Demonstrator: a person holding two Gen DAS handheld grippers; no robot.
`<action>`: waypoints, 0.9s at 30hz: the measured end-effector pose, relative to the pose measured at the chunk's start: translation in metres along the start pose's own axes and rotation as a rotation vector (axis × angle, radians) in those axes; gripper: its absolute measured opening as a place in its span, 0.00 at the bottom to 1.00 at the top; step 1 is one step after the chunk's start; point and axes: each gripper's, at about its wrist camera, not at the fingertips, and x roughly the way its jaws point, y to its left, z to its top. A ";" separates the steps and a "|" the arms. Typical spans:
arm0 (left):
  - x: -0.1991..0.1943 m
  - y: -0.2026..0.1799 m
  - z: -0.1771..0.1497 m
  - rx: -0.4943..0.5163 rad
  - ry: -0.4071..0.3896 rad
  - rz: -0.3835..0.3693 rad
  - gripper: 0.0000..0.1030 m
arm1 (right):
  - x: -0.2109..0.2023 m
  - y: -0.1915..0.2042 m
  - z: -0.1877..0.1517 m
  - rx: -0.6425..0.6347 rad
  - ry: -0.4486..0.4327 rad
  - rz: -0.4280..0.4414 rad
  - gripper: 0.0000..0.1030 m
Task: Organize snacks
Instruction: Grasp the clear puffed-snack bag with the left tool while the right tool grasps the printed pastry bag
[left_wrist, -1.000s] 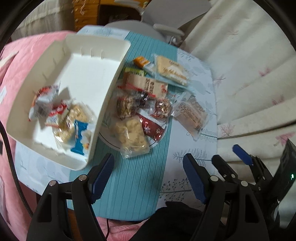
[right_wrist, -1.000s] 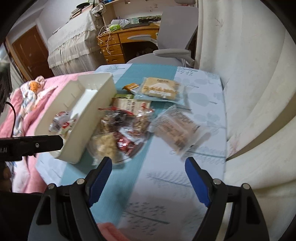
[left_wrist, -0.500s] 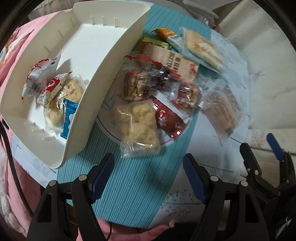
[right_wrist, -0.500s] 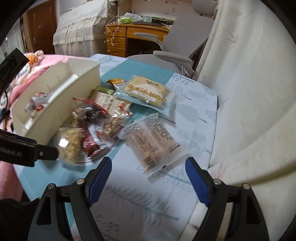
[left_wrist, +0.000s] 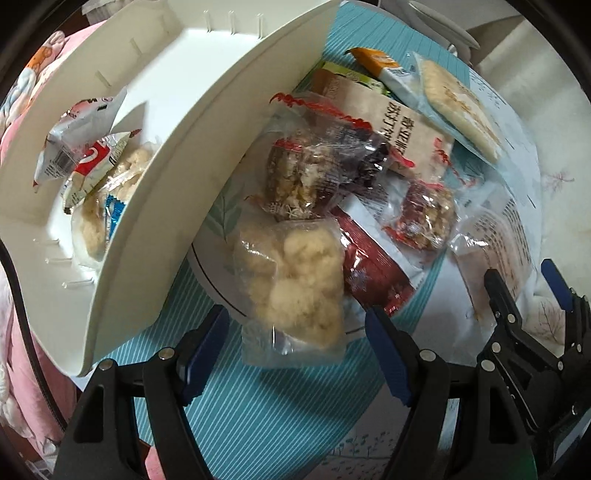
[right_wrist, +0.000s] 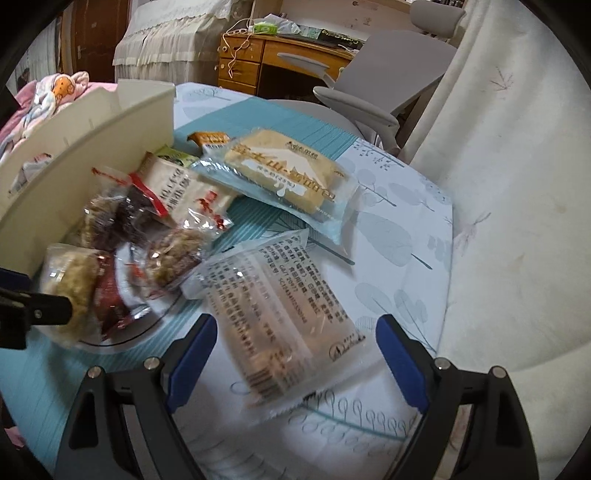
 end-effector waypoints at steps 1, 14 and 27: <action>0.002 0.001 0.001 -0.005 -0.001 -0.002 0.73 | 0.004 0.000 0.000 0.000 0.003 0.010 0.86; 0.032 0.008 0.012 -0.039 0.020 -0.025 0.56 | 0.041 0.005 0.006 -0.004 0.023 0.052 0.94; 0.039 0.012 0.021 -0.029 0.031 -0.048 0.49 | 0.052 -0.012 0.007 0.162 0.104 0.125 0.91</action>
